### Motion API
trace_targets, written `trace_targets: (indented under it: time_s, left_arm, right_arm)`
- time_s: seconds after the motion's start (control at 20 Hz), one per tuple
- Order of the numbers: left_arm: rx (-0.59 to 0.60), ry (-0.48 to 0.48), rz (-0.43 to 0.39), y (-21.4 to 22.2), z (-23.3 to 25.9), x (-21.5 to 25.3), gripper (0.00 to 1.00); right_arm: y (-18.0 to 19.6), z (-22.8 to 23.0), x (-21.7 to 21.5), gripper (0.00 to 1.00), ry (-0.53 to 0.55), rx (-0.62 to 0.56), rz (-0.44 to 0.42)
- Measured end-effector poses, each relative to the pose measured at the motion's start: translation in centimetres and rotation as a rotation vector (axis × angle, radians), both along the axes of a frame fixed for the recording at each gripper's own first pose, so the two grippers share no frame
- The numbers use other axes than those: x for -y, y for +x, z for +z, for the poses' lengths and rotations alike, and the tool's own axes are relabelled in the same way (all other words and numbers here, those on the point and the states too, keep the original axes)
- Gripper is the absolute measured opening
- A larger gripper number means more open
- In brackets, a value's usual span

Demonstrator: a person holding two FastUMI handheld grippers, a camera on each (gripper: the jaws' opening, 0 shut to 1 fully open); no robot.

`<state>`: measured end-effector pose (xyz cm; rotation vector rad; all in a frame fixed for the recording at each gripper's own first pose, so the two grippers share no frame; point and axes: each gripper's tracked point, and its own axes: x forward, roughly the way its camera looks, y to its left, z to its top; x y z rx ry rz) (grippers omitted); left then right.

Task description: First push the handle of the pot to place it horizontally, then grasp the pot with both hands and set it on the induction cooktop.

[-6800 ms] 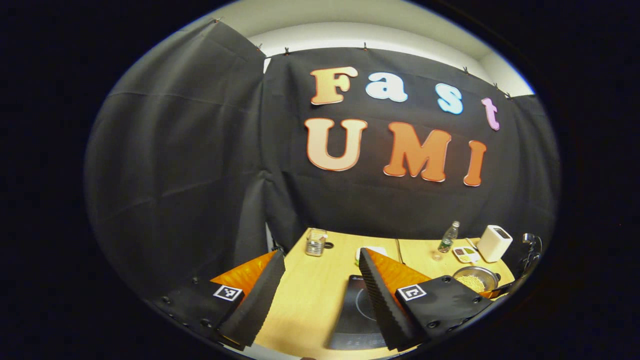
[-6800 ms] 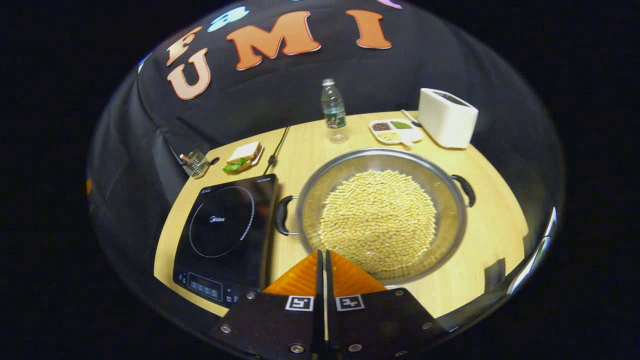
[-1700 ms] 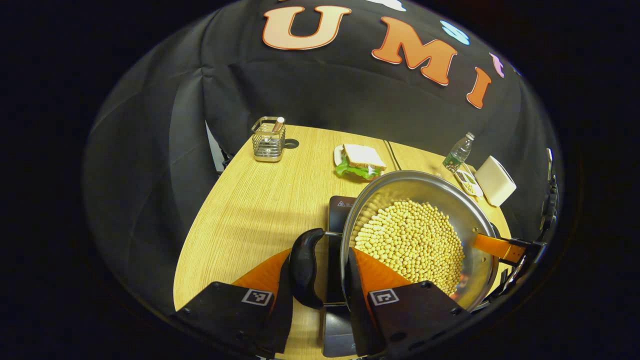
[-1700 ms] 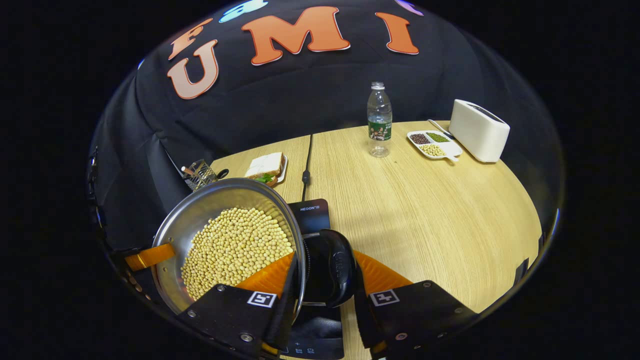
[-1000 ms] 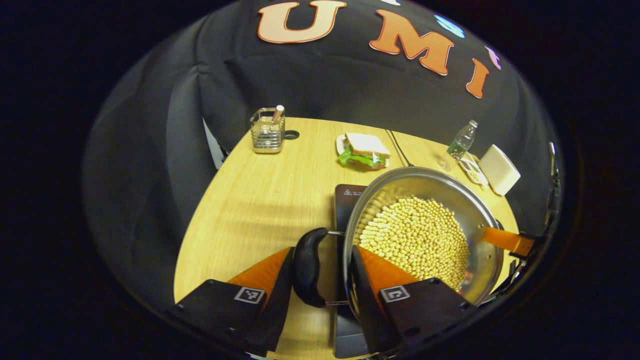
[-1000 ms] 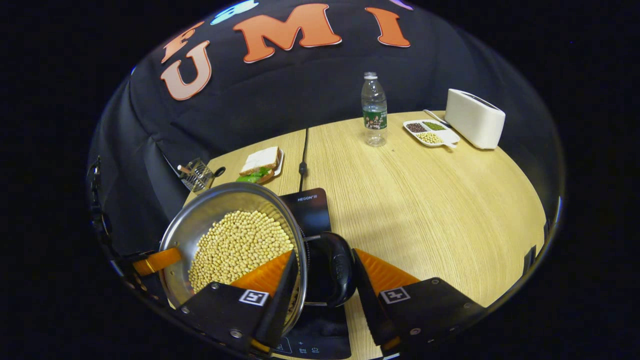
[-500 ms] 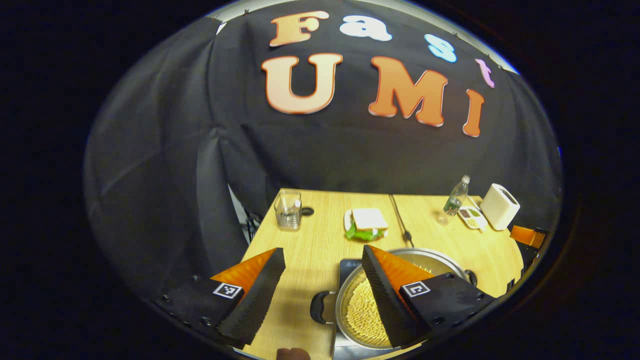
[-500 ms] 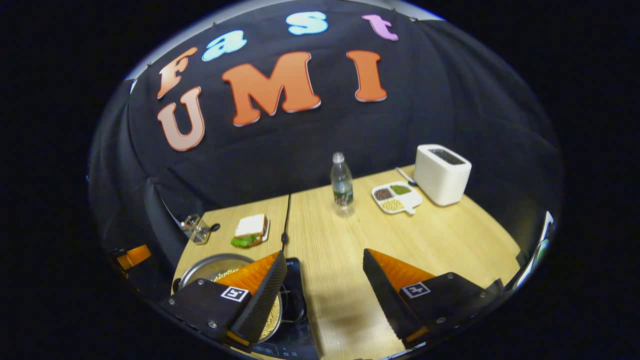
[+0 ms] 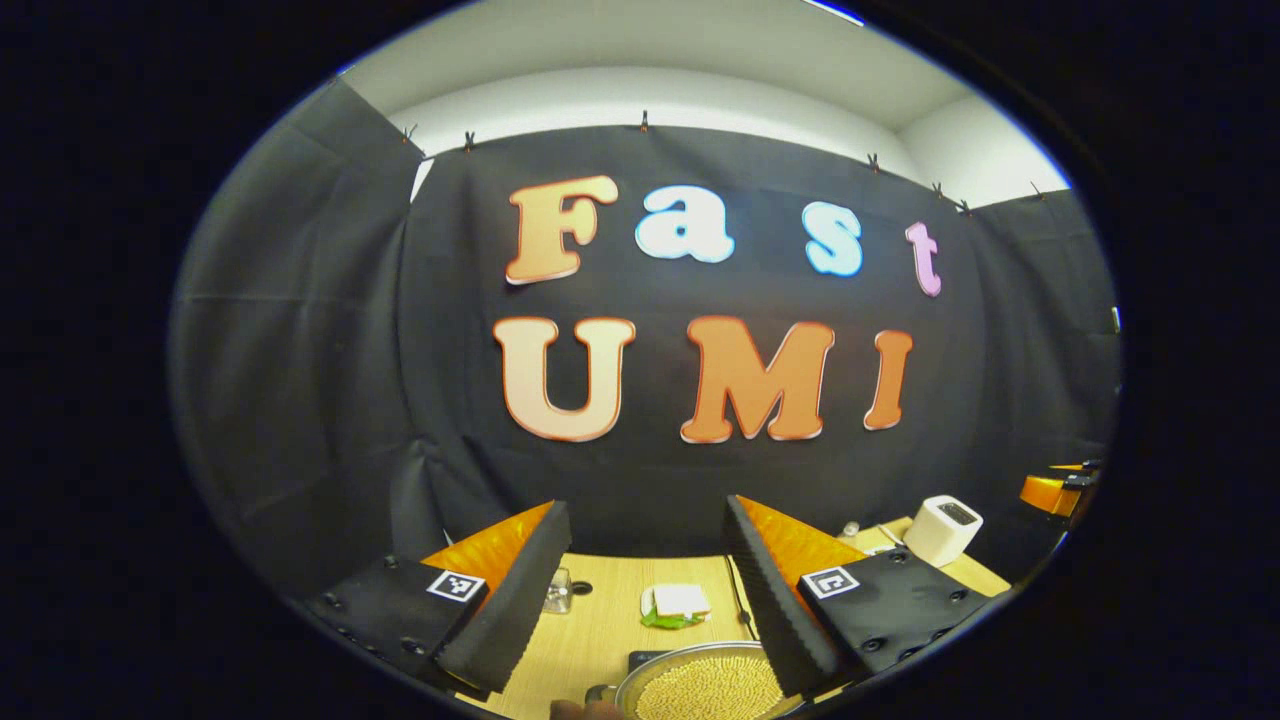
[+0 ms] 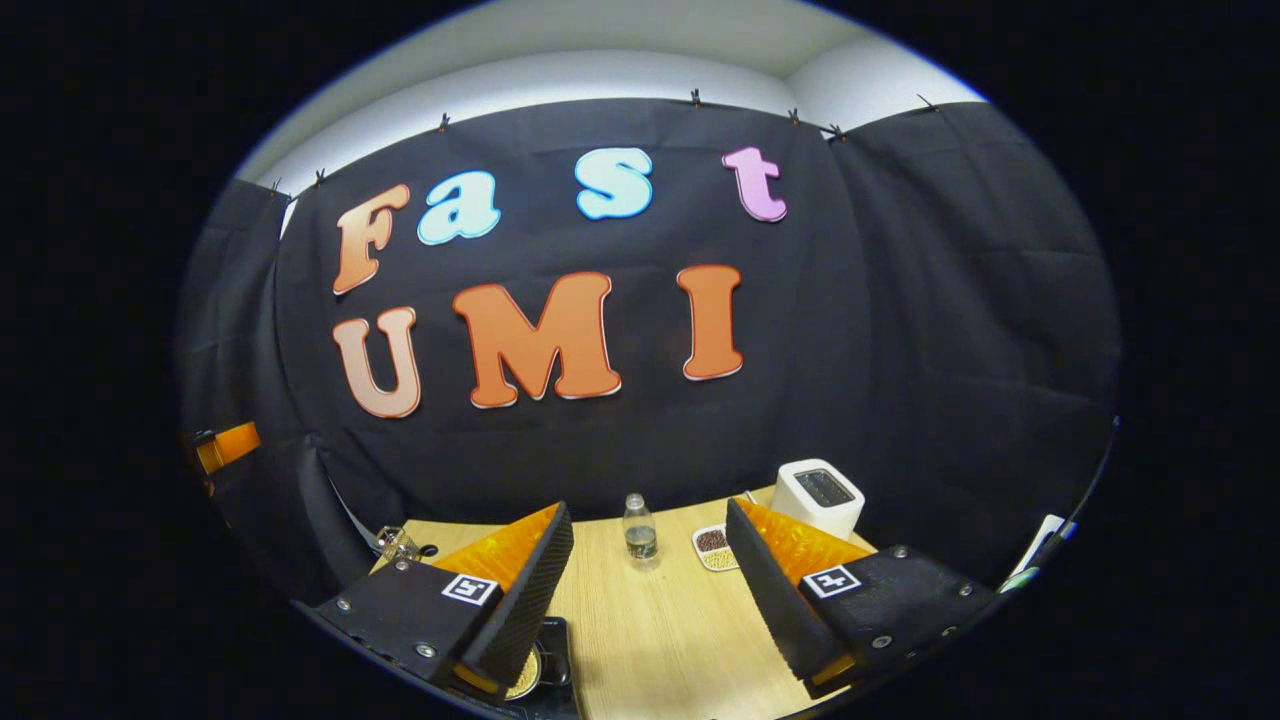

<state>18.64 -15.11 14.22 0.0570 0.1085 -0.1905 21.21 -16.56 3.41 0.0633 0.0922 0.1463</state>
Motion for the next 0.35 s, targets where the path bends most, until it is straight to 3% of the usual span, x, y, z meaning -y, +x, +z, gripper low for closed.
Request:
trace_targets:
  time_s: [0.35]
  left_arm:
    - [0.167, -0.123, -0.029, -2.9, 11.2, 2.2, 0.97]
  right_arm:
    - [-3.4, 9.1, 3.3, 0.95, 0.004, 0.162, 0.023]
